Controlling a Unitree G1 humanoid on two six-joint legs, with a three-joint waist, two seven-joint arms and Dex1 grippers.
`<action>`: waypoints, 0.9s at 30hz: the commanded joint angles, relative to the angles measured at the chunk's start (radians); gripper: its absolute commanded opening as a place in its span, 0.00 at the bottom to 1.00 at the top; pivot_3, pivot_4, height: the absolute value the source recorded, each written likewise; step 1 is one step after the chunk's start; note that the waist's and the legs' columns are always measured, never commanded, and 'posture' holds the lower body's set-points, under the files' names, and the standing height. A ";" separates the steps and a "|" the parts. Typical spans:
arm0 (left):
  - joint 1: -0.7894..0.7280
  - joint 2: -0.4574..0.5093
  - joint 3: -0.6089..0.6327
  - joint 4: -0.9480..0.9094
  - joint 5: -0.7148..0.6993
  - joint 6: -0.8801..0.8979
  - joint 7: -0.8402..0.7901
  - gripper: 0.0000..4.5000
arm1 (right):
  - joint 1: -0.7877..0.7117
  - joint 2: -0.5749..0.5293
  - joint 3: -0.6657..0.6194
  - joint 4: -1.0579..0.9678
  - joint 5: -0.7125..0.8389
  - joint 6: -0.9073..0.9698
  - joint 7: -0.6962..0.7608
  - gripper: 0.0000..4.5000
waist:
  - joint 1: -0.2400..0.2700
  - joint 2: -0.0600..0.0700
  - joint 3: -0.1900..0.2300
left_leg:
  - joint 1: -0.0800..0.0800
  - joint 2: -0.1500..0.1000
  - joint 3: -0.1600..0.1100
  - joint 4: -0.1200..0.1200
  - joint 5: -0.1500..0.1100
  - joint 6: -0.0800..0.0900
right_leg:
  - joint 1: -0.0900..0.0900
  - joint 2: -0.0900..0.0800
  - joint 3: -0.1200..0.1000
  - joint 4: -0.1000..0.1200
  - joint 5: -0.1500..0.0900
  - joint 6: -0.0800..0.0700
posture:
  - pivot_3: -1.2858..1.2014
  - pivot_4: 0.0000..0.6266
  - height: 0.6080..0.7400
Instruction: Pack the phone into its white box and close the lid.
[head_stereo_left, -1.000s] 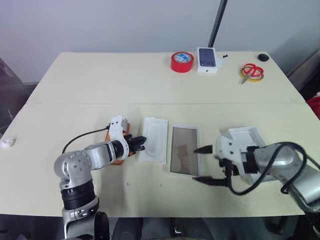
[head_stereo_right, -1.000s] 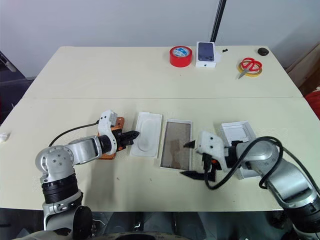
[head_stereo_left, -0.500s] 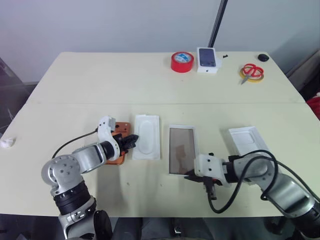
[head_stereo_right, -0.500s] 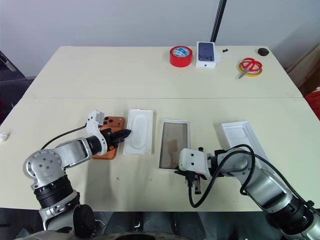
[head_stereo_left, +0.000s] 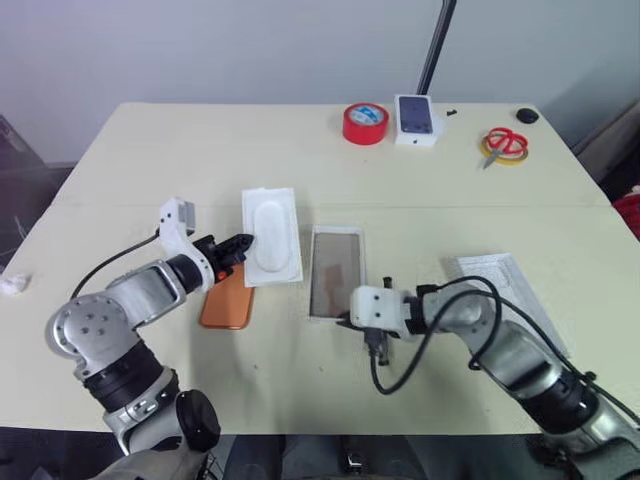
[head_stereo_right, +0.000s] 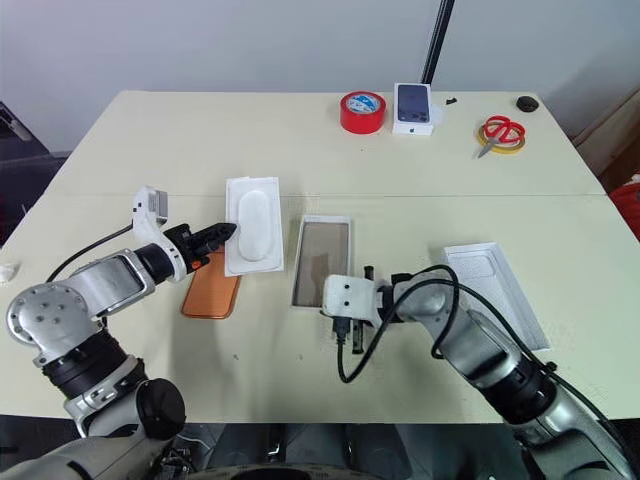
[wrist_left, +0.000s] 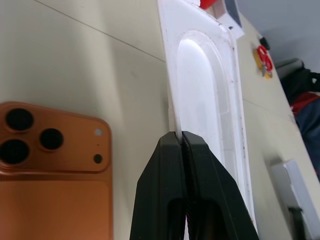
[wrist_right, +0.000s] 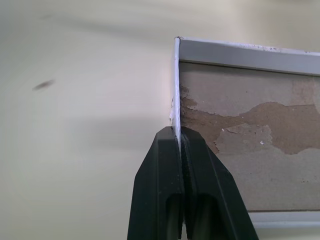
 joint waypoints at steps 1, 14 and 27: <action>-0.021 -0.010 -0.044 -0.019 -0.053 0.009 0.030 0.00 | -0.032 0.029 -0.037 -0.013 0.020 0.011 -0.004 0.14 | 0.002 0.000 0.000 | 0.000 0.000 0.000 0.000 0.000 -0.001 | 0.000 0.000 0.000 0.000 0.000 0.000 | 0.52 0.24 0.94; -0.003 -0.131 -0.205 0.048 -0.096 0.009 0.180 0.00 | 0.055 -0.152 -0.340 -0.088 0.180 0.052 0.064 0.76 | -0.004 -0.002 0.001 | 0.000 -0.001 -0.001 0.001 -0.001 -0.002 | 0.001 0.000 -0.001 0.000 0.000 0.000 | 0.52 0.24 0.94; -0.013 -0.156 -0.208 0.084 -0.074 0.009 0.185 0.53 | 0.064 -0.152 -0.346 -0.047 0.164 0.019 0.015 0.78 | 0.000 -0.002 0.001 | 0.000 -0.001 -0.001 0.001 -0.001 -0.002 | 0.001 0.000 -0.001 0.000 0.000 0.001 | 0.52 0.24 0.94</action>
